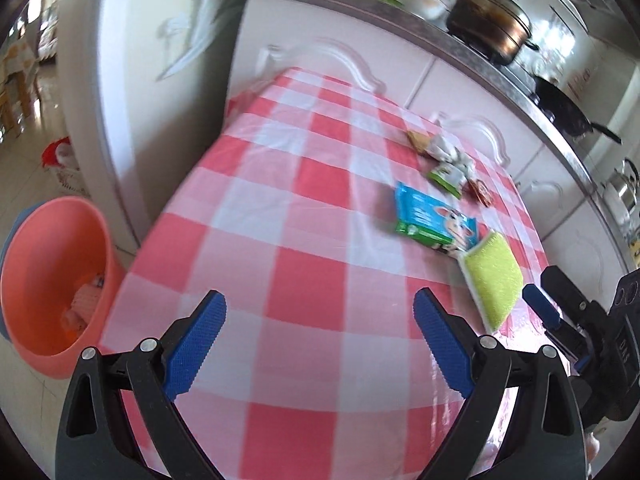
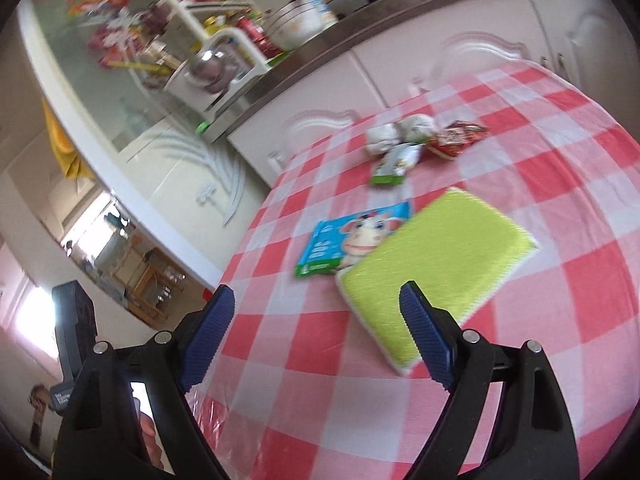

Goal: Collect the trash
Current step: 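Return both tools to the table toward the wipes packet and sponge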

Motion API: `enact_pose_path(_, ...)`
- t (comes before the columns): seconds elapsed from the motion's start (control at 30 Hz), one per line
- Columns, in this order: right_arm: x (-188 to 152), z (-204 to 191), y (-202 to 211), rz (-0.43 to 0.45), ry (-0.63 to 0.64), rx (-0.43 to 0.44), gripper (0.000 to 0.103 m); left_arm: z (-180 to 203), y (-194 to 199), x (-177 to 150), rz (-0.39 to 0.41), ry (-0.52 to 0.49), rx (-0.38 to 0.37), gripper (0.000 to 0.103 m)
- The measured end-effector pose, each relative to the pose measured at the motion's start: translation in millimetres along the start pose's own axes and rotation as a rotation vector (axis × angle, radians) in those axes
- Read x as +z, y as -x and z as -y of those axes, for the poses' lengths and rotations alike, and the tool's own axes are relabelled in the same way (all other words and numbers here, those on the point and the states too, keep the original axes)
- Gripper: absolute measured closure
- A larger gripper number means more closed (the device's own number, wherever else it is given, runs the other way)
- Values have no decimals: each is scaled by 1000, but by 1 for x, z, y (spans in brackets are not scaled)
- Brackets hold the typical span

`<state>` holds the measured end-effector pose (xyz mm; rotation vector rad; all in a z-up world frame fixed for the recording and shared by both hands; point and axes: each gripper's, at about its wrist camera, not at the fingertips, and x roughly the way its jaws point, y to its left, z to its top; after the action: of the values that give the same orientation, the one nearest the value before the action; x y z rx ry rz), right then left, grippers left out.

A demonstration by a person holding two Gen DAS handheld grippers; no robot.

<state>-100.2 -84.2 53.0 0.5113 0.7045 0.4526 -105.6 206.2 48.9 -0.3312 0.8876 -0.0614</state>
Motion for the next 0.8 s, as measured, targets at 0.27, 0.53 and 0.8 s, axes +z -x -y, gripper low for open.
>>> enact_pose_path(0.27,6,50,20,2,-170,-16,18,48,-29,10,10,-106,53,9)
enact_pose_path(0.53,10,60,6,-68,-168,2,19,82,-65,14,-11,-183,88,9)
enact_pose_path(0.8,15,63,-6,-83,-128,-18,20,96,-89,18,-29,-216,102,9)
